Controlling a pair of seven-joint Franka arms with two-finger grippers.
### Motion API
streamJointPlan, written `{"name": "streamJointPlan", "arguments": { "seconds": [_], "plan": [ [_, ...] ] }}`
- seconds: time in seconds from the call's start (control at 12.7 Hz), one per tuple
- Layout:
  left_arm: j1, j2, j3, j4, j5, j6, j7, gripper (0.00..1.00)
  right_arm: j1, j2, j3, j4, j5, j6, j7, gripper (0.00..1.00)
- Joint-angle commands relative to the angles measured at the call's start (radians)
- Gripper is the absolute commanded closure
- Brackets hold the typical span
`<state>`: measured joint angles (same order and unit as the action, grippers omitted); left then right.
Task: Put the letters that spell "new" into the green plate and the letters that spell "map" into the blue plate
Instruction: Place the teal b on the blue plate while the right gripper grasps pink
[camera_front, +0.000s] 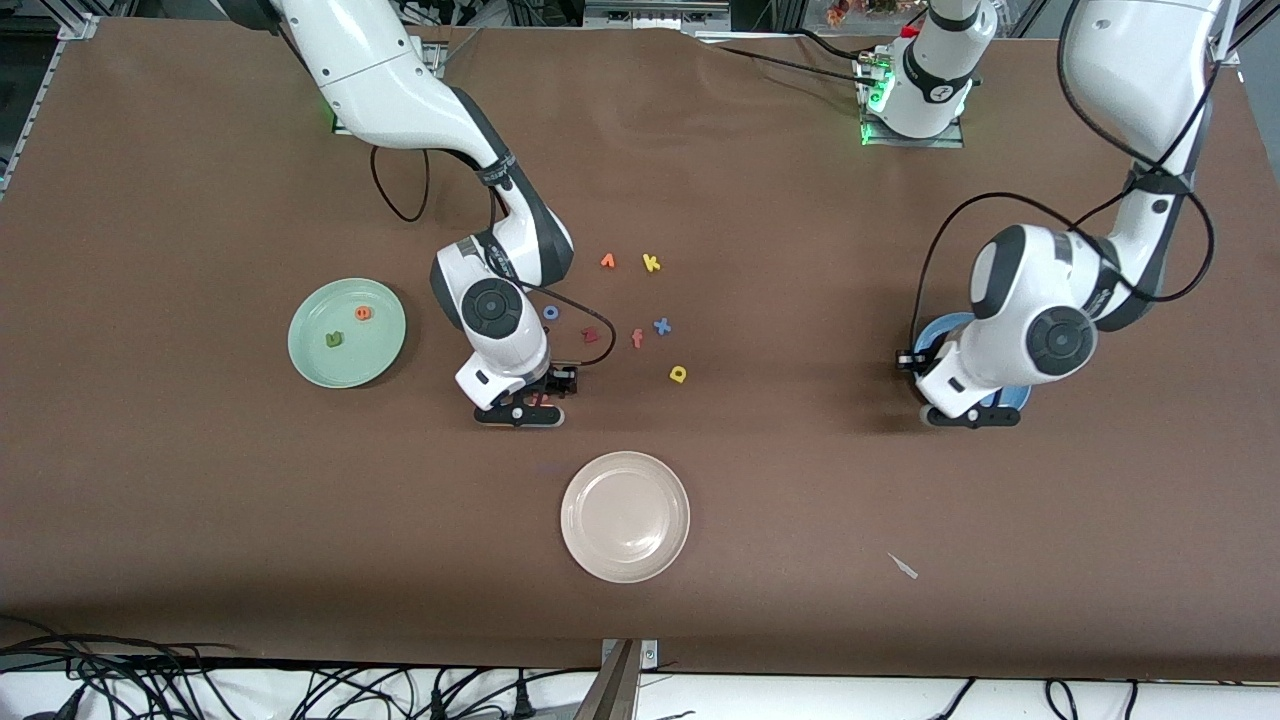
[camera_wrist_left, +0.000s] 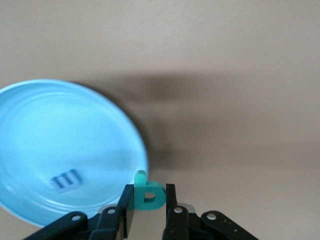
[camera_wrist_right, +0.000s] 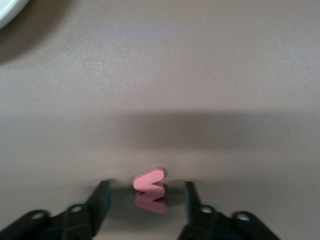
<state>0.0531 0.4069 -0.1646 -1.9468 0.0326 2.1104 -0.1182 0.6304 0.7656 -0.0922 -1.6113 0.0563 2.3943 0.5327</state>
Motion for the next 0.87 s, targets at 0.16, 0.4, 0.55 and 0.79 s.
{"name": "streamJointPlan", "arguments": {
  "seconds": [0.16, 0.4, 0.55, 0.79],
  "plan": [
    [0.109, -0.068, -0.01, -0.116, 0.009, 0.053, 0.187, 0.89, 0.0, 0.012, -0.001, 0.024, -0.007, -0.006, -0.008, 0.72],
    [0.113, -0.017, -0.009, -0.101, 0.085, 0.069, 0.215, 0.37, -0.006, -0.005, -0.017, 0.024, -0.013, -0.01, 0.015, 0.86],
    [0.113, -0.013, -0.01, -0.069, 0.098, 0.054, 0.219, 0.0, -0.006, -0.057, -0.053, 0.022, -0.013, -0.071, 0.009, 0.86],
    [0.088, -0.013, -0.041, -0.012, 0.078, -0.015, 0.187, 0.0, -0.005, -0.188, -0.174, -0.066, -0.018, -0.217, -0.066, 0.86]
  ]
}}
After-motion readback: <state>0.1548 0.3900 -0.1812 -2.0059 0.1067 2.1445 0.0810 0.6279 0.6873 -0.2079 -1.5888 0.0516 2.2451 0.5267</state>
